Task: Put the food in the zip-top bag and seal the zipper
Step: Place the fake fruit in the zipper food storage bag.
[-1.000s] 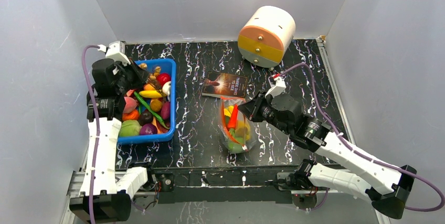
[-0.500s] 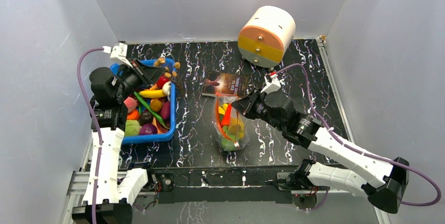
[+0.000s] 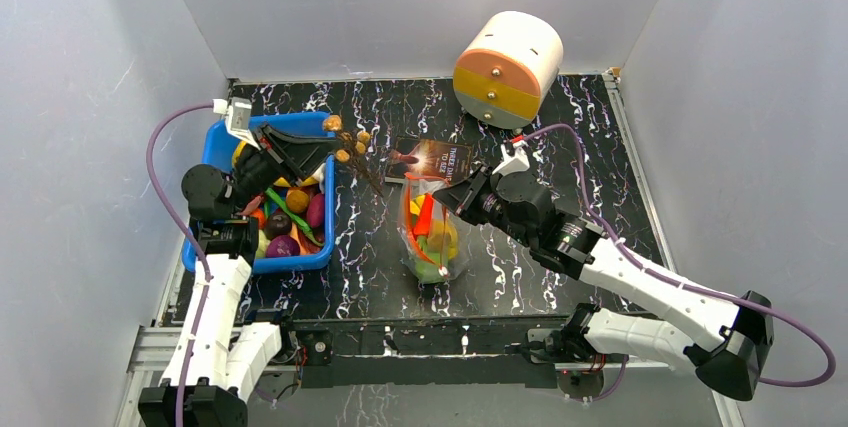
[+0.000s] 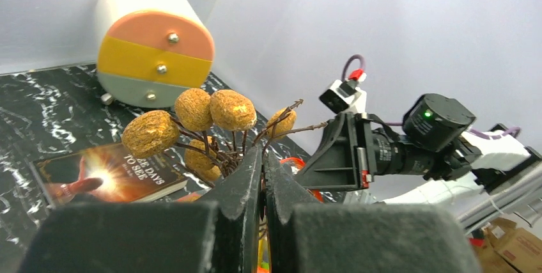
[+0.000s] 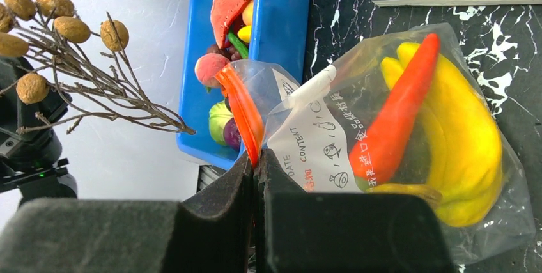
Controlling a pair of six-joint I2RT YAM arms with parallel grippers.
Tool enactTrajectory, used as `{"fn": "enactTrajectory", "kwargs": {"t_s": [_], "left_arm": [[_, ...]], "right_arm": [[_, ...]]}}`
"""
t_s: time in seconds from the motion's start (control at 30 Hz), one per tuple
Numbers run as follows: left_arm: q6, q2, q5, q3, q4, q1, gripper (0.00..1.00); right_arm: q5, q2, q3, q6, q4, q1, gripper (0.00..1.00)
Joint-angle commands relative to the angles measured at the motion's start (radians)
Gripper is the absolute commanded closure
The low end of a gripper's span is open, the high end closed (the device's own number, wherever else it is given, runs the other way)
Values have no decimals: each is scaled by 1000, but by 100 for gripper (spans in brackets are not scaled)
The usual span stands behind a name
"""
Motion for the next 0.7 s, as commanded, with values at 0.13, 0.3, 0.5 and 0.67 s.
{"fn": "enactTrajectory", "kwargs": {"t_s": [0.13, 0.3, 0.5, 0.67], "left_arm": [[49, -33, -52, -59, 261, -129, 100], [123, -19, -100, -71, 273, -228, 100], [175, -7, -112, -121, 334, -277, 100], [214, 26, -124, -186, 395, -302, 100]], "right_arm": [[2, 5, 64, 71, 148, -1, 100], [-3, 17, 79, 94, 161, -2, 100], [-20, 23, 75, 121, 188, -2, 100], [-40, 30, 67, 129, 212, -1, 100]]}}
